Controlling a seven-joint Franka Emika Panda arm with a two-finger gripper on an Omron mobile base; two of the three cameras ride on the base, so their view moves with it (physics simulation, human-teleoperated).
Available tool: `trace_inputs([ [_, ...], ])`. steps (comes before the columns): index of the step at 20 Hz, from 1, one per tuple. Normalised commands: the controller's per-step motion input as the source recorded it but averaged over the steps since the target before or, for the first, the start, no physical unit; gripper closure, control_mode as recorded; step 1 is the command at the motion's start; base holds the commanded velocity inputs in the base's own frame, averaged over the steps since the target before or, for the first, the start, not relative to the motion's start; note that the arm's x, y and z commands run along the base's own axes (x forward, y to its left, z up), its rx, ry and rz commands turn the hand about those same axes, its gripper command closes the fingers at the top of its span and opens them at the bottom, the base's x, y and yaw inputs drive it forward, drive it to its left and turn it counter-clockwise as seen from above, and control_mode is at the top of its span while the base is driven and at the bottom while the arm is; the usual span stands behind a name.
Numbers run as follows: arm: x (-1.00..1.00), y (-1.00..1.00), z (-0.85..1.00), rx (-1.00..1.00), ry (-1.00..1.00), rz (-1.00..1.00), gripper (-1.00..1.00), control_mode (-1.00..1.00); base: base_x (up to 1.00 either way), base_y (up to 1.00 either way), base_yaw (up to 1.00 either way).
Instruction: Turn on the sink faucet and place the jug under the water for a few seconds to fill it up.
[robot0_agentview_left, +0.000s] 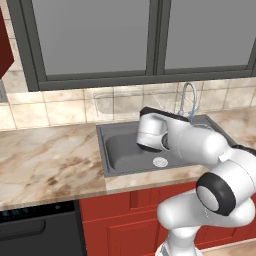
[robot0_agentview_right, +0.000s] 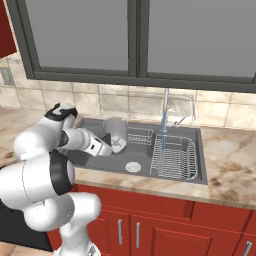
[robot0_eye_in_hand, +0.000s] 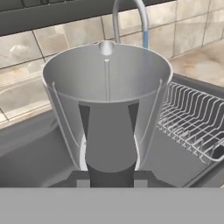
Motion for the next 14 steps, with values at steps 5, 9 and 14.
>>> trace_inputs([
  [5, 0.00, -0.18, 0.05, 0.00, 0.00, -0.16, 1.00, -1.00, 0.00, 0.00, 0.00],
  [9, 0.00, -0.24, 0.17, 0.02, 0.00, -0.19, 1.00, -1.00, 0.00, 0.00, 0.00],
  [14, 0.00, -0.12, 0.16, 0.02, 0.01, -0.18, 1.00, -1.00, 0.00, 0.00, 0.00],
])
